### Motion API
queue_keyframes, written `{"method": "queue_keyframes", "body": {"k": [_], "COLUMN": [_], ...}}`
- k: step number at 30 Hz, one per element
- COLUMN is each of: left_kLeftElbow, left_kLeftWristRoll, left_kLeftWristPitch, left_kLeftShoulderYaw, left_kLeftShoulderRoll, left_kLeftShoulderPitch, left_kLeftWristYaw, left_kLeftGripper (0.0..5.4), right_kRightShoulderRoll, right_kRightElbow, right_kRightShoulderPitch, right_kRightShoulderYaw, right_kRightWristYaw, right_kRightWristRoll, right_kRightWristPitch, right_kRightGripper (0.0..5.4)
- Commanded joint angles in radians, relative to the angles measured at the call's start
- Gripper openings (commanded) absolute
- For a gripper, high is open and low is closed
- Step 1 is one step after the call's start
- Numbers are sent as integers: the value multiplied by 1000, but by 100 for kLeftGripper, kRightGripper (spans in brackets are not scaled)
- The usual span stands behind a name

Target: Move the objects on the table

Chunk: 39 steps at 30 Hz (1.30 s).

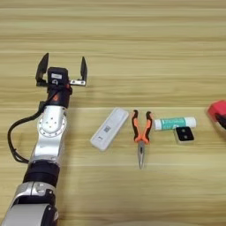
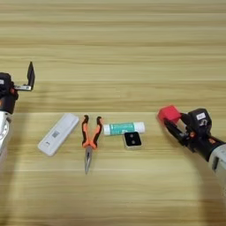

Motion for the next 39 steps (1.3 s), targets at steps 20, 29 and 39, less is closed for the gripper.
{"method": "queue_keyframes", "body": {"k": [20, 29, 39], "left_kLeftElbow": [-119, -241, -389], "left_kLeftWristRoll": [-112, -218, -353], "left_kLeftWristPitch": [68, 105, 264], "left_kLeftShoulderYaw": [-107, -246, -318], "left_kLeftShoulderRoll": [40, 103, 161], "left_kLeftShoulderPitch": [45, 59, 59], "left_kLeftWristYaw": [-345, -685, -944], "left_kLeftGripper": [540, 540, 540], "right_kRightShoulderRoll": [-120, -160, -213], "right_kRightElbow": [-156, -167, -230], "right_kRightShoulderPitch": [-92, -141, -153], "right_kRightShoulderYaw": [71, 114, 139], "right_kRightWristYaw": [173, 284, 437], "right_kRightWristRoll": [10, 15, 53], "right_kRightWristPitch": [66, 39, -4], "right_kRightGripper": [230, 230, 230]}}
